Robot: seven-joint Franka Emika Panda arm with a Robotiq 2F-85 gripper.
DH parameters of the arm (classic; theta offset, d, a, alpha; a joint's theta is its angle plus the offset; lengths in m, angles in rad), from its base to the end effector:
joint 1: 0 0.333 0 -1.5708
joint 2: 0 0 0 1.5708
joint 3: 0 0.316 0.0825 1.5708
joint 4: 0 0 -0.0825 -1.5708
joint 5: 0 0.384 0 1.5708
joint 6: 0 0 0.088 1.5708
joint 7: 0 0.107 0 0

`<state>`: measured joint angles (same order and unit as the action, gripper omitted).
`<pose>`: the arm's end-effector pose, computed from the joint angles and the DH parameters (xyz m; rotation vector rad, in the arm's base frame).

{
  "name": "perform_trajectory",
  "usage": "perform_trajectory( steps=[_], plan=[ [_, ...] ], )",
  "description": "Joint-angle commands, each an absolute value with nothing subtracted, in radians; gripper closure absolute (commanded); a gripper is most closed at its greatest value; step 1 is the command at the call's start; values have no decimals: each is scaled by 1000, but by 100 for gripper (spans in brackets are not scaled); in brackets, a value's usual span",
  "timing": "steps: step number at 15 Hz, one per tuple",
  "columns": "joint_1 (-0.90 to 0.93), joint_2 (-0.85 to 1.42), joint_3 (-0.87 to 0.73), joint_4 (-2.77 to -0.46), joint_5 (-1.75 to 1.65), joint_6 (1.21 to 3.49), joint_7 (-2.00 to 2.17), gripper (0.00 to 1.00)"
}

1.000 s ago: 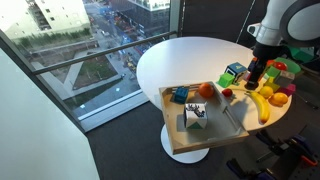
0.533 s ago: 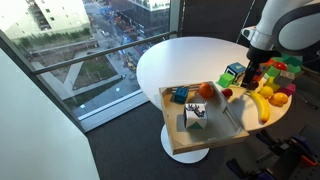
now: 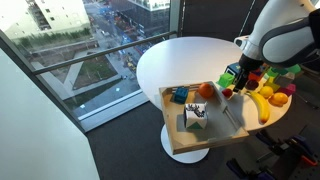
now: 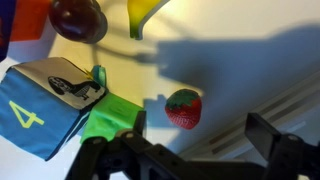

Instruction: Put the strawberry in the box

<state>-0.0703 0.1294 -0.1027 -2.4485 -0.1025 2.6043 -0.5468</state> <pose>0.4812 -0.0826 0.2508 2.9881 0.7031 0.0019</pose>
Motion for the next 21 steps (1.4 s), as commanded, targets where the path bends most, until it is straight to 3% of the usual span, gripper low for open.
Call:
perform_trajectory(
  steps=[1, 17, 18, 21],
  plan=[
    [-114, 192, -61, -2407, -33, 2641, -653, 0],
    [-199, 362, 59, -2309, 16, 2719, -793, 0],
    [-196, 366, 54, -2306, 9, 2717, -785, 17],
    [-189, 368, 45, -2299, -4, 2702, -764, 44]
  ],
)
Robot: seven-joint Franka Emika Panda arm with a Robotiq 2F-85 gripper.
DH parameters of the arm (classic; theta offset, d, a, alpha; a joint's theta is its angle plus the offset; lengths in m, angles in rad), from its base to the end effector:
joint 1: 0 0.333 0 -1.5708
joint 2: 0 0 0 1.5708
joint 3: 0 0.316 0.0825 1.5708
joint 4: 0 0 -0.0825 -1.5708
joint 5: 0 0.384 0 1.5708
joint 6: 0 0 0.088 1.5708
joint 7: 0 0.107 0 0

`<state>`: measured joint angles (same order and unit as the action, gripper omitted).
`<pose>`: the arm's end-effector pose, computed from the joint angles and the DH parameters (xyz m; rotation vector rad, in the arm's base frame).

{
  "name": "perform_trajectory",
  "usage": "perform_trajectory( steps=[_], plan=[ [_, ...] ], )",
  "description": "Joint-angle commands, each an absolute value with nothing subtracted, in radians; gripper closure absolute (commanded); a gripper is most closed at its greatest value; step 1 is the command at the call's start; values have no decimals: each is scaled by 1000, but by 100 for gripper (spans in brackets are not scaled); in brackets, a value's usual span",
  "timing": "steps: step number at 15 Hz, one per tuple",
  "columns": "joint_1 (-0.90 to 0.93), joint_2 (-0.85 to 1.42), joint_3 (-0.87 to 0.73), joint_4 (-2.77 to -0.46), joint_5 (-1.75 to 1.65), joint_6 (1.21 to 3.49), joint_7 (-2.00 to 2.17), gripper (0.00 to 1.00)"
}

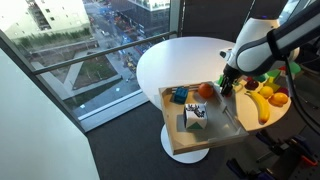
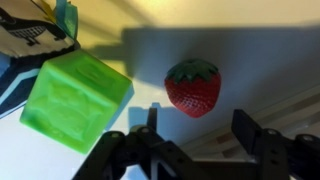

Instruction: Put the strawberry in the box

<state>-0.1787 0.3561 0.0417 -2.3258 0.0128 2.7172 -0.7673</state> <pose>0.5187 -0.0712 0.1892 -2.9909 -0.9512 -0.0638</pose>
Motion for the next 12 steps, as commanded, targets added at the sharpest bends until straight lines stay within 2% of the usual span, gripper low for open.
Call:
perform_trajectory(
  steps=[1, 6, 8, 10, 11, 12],
  plan=[
    [-187, 368, 42, -2297, -7, 2697, -758, 53],
    [-179, 349, 26, -2297, -19, 2682, -731, 92],
    [-177, 344, 20, -2297, -24, 2681, -723, 98],
    [-176, 340, 16, -2295, -30, 2679, -715, 100],
    [-177, 338, 16, -2296, -32, 2681, -714, 94],
    [-177, 335, 15, -2297, -33, 2681, -713, 74]
  ],
)
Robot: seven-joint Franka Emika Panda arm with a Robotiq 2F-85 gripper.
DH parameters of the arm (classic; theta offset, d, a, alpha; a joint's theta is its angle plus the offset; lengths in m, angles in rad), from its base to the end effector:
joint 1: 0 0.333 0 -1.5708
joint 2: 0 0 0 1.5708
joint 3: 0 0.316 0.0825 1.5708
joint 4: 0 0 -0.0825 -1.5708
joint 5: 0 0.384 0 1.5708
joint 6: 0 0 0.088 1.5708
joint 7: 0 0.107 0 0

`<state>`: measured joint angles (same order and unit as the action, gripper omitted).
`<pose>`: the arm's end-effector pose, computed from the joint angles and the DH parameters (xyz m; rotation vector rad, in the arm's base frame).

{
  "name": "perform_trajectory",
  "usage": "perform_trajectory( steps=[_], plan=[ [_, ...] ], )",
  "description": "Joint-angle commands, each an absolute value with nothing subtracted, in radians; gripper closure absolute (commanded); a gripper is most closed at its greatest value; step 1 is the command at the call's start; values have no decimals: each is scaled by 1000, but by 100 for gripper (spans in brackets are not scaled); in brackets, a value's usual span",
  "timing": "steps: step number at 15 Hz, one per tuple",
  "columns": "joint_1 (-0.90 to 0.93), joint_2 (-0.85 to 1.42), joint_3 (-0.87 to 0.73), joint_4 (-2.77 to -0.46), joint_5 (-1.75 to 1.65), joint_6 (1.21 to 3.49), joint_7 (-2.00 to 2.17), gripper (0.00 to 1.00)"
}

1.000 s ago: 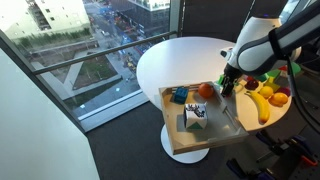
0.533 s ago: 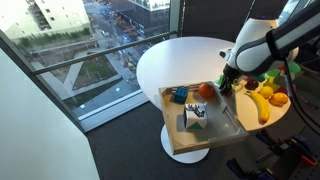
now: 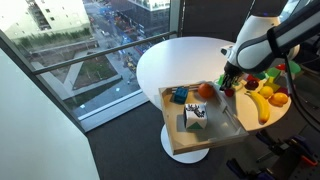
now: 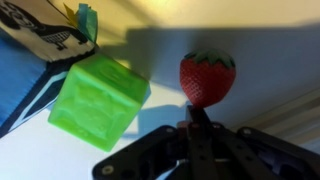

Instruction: Put the strawberry in the box

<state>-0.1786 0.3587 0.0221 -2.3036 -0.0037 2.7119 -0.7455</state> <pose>0.5253 -0.0824 0.1948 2.9892 0.9095 0.0740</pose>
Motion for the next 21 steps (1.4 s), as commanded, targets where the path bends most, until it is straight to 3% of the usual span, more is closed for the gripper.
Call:
perform_trajectory(
  steps=[1, 10, 21],
  plan=[
    [-178, 332, 15, -2299, -34, 2681, -713, 71],
    [-178, 303, 8, -2315, -30, 2655, -699, 2],
    [-176, 300, -15, -2317, -34, 2546, -677, 0]
  ],
)
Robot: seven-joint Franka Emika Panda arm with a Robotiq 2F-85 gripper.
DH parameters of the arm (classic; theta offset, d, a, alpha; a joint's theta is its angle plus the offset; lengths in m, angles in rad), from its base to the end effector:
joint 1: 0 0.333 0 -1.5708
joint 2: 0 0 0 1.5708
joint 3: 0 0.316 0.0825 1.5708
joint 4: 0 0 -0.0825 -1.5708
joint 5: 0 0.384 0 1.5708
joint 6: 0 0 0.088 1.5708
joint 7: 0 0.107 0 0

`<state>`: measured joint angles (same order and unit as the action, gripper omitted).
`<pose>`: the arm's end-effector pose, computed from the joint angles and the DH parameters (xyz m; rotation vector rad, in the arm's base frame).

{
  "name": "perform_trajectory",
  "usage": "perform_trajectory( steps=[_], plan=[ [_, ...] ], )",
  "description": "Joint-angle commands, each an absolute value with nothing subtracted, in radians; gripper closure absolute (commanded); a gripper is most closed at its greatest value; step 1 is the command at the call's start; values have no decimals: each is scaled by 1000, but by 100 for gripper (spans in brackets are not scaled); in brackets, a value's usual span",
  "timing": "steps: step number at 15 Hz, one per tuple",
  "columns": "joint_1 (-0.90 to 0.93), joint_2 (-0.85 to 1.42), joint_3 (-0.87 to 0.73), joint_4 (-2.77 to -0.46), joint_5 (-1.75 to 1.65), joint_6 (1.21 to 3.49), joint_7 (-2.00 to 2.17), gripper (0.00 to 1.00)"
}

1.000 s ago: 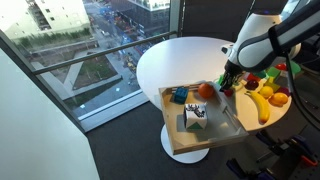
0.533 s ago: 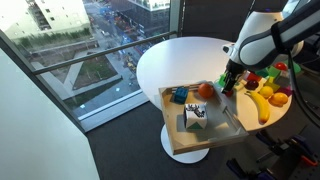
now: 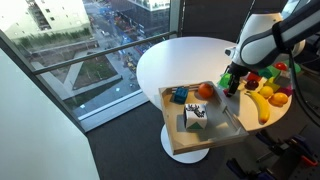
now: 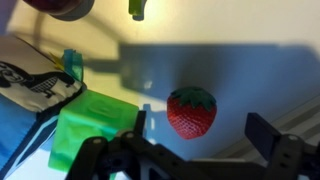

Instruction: Put the strawberry in the box

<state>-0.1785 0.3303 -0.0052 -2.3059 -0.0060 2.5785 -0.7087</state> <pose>0.5116 -0.0950 0.1972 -3.0108 -0.8177 0.0844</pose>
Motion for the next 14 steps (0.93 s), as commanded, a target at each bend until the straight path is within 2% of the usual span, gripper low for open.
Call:
perform_trajectory(
  steps=[1, 2, 9, 14],
  plan=[
    [-175, 301, -18, -2317, -37, 2546, -675, 0],
    [-174, 302, -21, -2316, -39, 2544, -674, 20],
    [-172, 309, -24, -2314, -45, 2547, -669, 75],
    [-175, 285, -24, -2323, -40, 2537, -668, 76]
  ],
)
